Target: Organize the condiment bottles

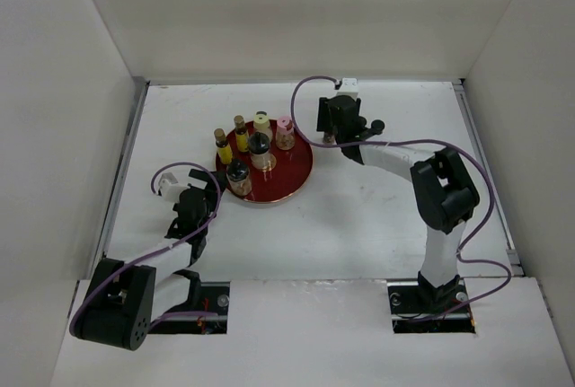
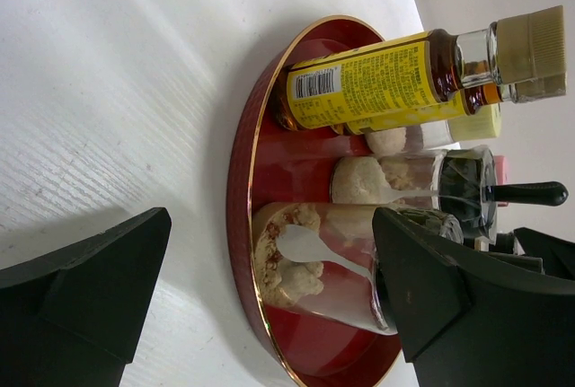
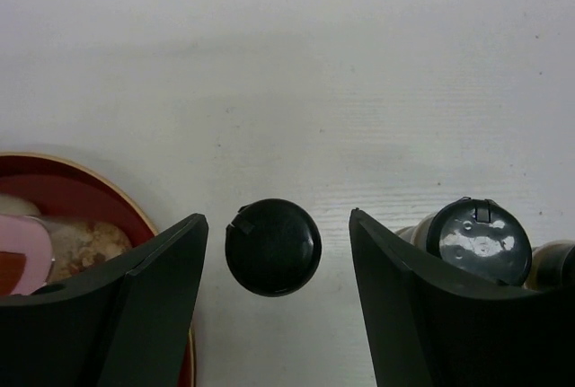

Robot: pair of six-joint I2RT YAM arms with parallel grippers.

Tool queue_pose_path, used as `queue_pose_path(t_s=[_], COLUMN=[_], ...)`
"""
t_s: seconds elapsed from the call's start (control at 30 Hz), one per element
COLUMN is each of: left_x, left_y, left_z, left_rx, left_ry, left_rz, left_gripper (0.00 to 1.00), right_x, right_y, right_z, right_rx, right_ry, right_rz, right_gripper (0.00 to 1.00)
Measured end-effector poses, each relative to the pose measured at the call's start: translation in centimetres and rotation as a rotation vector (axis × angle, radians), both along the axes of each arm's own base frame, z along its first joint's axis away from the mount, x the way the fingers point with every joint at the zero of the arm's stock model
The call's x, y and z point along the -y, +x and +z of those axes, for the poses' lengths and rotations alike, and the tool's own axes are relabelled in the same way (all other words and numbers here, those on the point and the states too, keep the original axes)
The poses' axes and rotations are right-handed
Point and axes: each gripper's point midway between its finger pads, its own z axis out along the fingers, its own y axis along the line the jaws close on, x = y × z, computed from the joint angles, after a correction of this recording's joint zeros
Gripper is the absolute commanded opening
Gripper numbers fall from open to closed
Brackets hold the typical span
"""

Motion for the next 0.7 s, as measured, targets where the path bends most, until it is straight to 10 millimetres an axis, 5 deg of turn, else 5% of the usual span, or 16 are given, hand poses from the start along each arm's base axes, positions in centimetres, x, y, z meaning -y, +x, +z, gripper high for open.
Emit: queue_pose_path(t_s=[0.13, 0.33, 0.47, 0.6, 0.7], left_x=[0.0, 0.0, 0.0, 0.1, 0.1], left_y=[0.0, 0.0, 0.0, 0.0, 0.0], left_z=[-0.1, -0.2, -0.2, -0.2, -0.3], left_rx=[-0.001, -0.005, -0.006, -0.007, -0.009], left_ry=[0.0, 0.001, 0.001, 0.0, 0.0], left_rz=[0.0, -0.001, -0.002, -0.002, -0.004], left_gripper=[1.0, 1.0, 1.0, 1.0, 1.0], right_x=[0.1, -0.1, 0.1, -0.2, -2.5], right_y=[0.1, 0.2, -0.5, -2.6, -4.3], right_z=[-1.2, -1.7, -1.4, 0.7, 4.3], right_rx=[-0.032, -0.05, -0.035, 0.0, 0.07], right_ry=[-0.019, -0.025, -0.021, -0.022, 0.014], right_rz=[0.0, 0.004, 0.005, 0.027, 0.078], right_gripper=[0.68, 0.43, 0.4, 0.4, 0.38])
